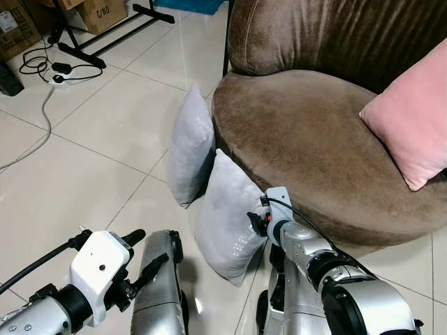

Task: Move the pillow to the sofa from floor

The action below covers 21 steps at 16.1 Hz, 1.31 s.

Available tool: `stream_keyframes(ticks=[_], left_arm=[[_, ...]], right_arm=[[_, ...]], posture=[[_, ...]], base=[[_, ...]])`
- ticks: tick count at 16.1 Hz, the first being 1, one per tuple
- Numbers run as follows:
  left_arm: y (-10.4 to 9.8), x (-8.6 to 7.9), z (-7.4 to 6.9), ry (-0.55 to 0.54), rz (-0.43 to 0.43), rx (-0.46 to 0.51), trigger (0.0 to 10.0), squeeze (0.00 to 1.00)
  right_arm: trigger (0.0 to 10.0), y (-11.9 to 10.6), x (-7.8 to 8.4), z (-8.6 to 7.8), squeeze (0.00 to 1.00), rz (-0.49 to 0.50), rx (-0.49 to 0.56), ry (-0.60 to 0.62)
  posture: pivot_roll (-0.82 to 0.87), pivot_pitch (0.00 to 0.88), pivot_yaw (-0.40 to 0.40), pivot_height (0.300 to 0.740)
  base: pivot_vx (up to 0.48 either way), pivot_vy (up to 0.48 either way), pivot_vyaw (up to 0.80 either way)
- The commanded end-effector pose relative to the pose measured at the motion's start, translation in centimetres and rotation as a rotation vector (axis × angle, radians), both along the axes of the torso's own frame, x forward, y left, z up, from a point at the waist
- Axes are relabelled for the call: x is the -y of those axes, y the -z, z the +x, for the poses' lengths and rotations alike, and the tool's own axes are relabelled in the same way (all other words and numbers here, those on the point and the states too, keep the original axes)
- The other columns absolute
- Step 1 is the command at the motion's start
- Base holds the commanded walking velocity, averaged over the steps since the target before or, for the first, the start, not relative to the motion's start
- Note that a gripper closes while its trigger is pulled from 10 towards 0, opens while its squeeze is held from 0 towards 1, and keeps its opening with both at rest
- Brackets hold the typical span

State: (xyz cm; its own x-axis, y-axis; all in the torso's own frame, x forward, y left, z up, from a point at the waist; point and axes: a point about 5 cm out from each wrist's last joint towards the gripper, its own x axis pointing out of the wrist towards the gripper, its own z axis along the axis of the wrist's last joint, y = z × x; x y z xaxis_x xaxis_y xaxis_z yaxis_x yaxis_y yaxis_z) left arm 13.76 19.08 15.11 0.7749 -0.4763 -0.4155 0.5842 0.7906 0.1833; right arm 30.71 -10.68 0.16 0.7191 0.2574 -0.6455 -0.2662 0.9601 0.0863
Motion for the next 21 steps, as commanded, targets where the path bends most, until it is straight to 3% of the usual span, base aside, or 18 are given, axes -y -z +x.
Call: stream_keyframes(ticks=[1, 6, 10, 16, 21], left_arm=[[-0.1, 0.3, -0.2, 0.024, 0.003, -0.012, 10.0, 0.0], [1.0, 0.7, -0.5, 0.05, -0.014, -0.069, 10.0, 0.0], [1.3, 0.1, -1.0, 0.055, -0.009, -0.086, 10.0, 0.0], [2.3, -0.8, -0.5, 0.052, -0.003, -0.092, 10.0, 0.0], [6.5, -0.4, -0.1, 0.04, -0.001, -0.113, 10.0, 0.0]], right_arm=[[0.0, 0.7, 0.2, -0.7, 0.0, -0.027, -0.043, -0.008], [0.0, 1.0, -0.2, -1.1, 0.0, -0.038, -0.076, -0.055], [0.0, 1.2, -0.6, -1.3, 0.0, -0.038, -0.088, -0.069], [0.0, 1.4, -0.6, -1.5, 0.0, -0.04, -0.093, -0.074], [0.0, 0.9, -0.7, -1.0, 0.0, -0.029, -0.074, -0.071]], posture=[[0.31, 0.154, -0.011, 0.499], [0.31, 0.148, -0.012, 0.499], [0.31, 0.144, -0.009, 0.499], [0.31, 0.14, -0.011, 0.499], [0.31, 0.124, -0.017, 0.499]], base=[[0.0, 0.0, 0.0], [0.0, 0.0, 0.0], [0.0, 0.0, 0.0], [0.0, 0.0, 0.0], [0.0, 0.0, 0.0]])
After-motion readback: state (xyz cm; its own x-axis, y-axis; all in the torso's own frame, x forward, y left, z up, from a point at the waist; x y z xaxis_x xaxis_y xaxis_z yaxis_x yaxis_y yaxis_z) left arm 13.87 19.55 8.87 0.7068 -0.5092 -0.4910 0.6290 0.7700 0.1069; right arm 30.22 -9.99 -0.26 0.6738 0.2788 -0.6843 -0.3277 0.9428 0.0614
